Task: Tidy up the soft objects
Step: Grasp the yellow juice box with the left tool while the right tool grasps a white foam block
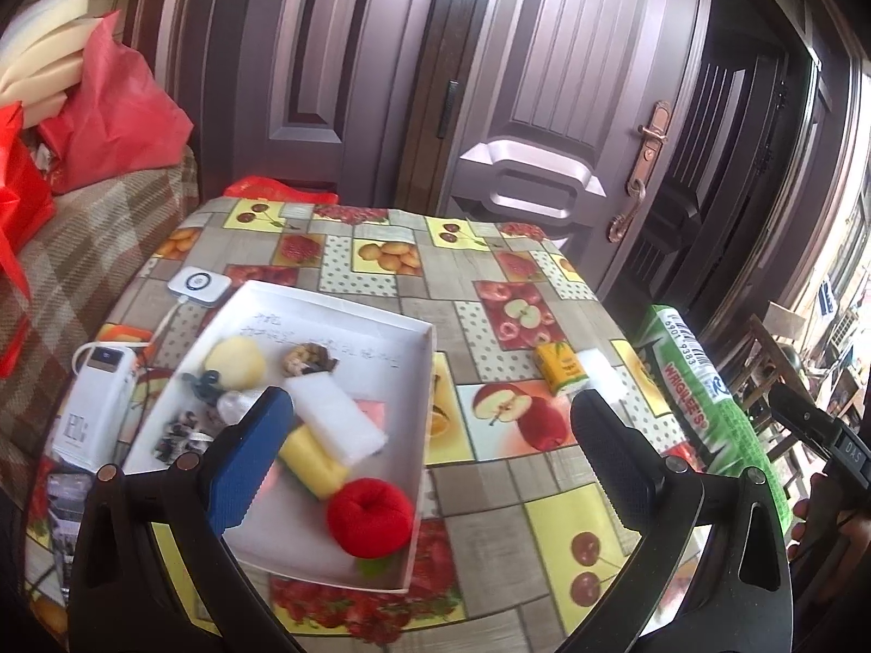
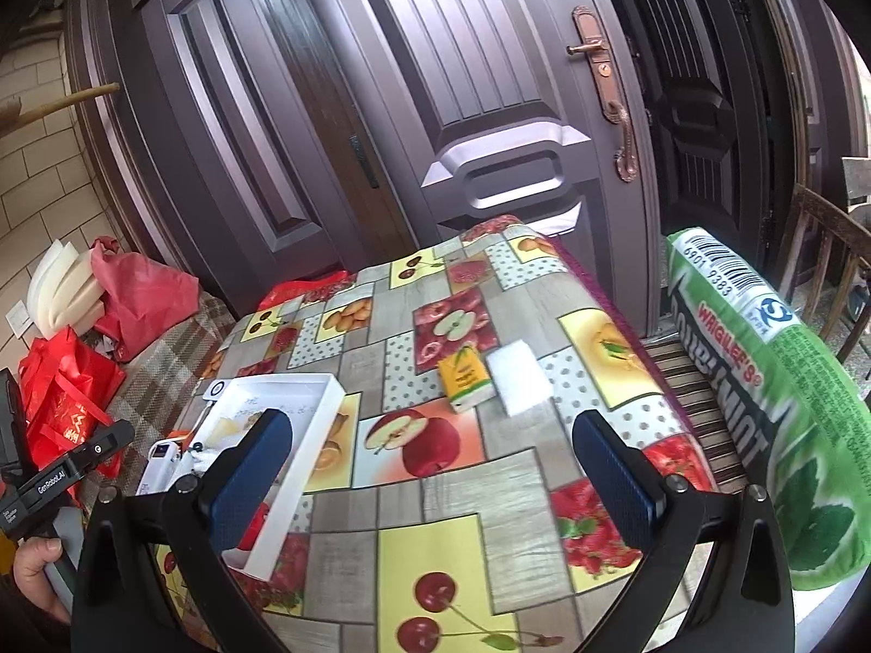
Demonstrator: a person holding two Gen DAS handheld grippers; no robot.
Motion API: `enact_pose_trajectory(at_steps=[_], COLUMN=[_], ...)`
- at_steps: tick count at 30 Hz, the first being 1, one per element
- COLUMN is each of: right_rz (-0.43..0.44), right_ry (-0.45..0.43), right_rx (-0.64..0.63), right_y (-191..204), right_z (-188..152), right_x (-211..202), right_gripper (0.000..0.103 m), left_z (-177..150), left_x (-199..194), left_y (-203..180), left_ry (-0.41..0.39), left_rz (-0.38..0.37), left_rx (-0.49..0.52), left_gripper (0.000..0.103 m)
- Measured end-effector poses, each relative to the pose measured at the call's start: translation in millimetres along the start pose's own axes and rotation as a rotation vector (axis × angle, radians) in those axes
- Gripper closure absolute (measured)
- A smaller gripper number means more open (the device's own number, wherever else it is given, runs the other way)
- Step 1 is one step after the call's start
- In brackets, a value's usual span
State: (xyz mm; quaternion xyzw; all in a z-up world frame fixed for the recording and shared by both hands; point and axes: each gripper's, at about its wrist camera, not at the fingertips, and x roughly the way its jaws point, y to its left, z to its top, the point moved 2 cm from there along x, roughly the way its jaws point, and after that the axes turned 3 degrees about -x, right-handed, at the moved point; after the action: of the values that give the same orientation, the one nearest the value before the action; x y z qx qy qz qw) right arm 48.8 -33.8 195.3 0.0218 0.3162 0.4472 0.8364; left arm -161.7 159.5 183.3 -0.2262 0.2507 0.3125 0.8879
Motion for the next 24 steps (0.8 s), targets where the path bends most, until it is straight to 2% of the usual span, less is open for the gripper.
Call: enact_pose_trajectory(at_steps=[5, 10, 15, 19, 21, 24], right_rz=[-0.029, -0.061, -0.057, -0.041, -0.044, -0.050], right_ry=[-0.015, -0.092, -0.130, -0.064, 0.015, 0.166], right_rx=[-0.014, -0.086, -0.131, -0.174, -0.222, -0.311], right_y=[-21.0, -36.7, -47.9, -57.0, -61.2, -66.1], right_z=[11.8, 46.8, 75.1, 67.1, 53.1, 22.8], right_x=[-7.2, -17.6, -3.8, 42.1, 75.5, 129.2], right_gripper=[0.000, 0.000, 0.000, 0.000, 0.000, 0.000], left_z=[0.4, 18.2, 39.8, 36.1, 29.1, 15.1], left_x=[10.9, 25.2, 40.4, 70.9, 91.0, 121.7], left_y=[-22.6, -47.5, -80.4, -99.6, -108.3, -115.7], left_ry=[0.010, 0.019, 0.013, 0.083, 0.136, 0.237], left_rz=[-0.030, -0.058, -0.061, -0.057, -0.073, -0.154], left_rx=[0.001, 0.011, 0.089, 0.136, 0.151, 0.129], left_gripper=[0.000, 0.000, 0.000, 0.000, 0.000, 0.001])
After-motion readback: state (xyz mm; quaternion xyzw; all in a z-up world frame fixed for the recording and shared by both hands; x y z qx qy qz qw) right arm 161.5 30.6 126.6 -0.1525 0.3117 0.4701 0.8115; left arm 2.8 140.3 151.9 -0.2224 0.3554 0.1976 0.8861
